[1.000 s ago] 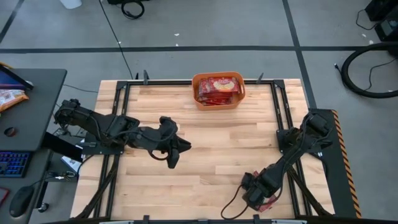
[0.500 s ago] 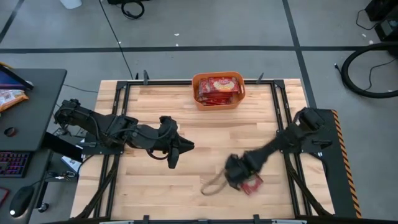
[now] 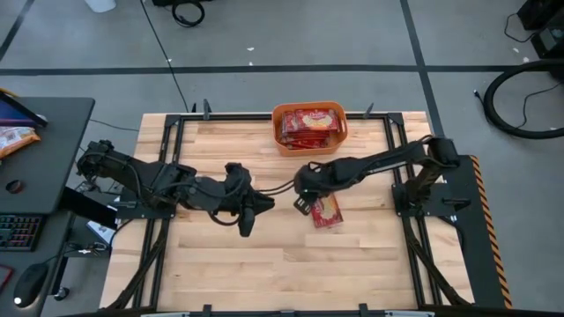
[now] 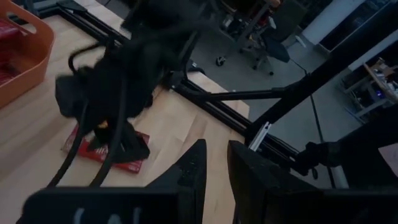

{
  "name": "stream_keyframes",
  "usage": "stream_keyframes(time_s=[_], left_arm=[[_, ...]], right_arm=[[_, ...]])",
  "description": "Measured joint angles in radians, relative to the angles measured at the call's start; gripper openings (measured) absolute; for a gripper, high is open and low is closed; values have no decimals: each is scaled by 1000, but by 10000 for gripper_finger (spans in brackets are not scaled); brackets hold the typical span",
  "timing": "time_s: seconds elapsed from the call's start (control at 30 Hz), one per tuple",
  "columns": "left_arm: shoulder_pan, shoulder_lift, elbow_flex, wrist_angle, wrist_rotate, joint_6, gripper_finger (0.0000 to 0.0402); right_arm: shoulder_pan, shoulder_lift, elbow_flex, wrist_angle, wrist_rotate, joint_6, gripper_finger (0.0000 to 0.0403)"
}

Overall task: Sort popcorn bags into baskets
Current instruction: Put the popcorn pack into the orange bin

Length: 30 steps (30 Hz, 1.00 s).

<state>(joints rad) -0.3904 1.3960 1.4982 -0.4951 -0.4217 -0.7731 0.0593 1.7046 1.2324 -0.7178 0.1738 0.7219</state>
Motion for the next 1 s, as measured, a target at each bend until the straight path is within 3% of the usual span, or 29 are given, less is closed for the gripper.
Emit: stream_keyframes(time_s=[0.17, 0.47, 0.77, 1.0], left_arm=[[0, 0, 0, -10, -1, 2, 68], [0, 0, 0, -55, -3, 3, 68], [0, 0, 0, -80, -3, 11, 68], [0, 0, 0, -80, -3, 21, 68]], right_arm=[[-2, -62, 30, -1, 66, -68, 154], [70, -95, 30, -69, 44, -86, 153], [168, -88, -32, -115, 71, 131, 153], [171, -87, -171, -105, -38, 242, 161]])
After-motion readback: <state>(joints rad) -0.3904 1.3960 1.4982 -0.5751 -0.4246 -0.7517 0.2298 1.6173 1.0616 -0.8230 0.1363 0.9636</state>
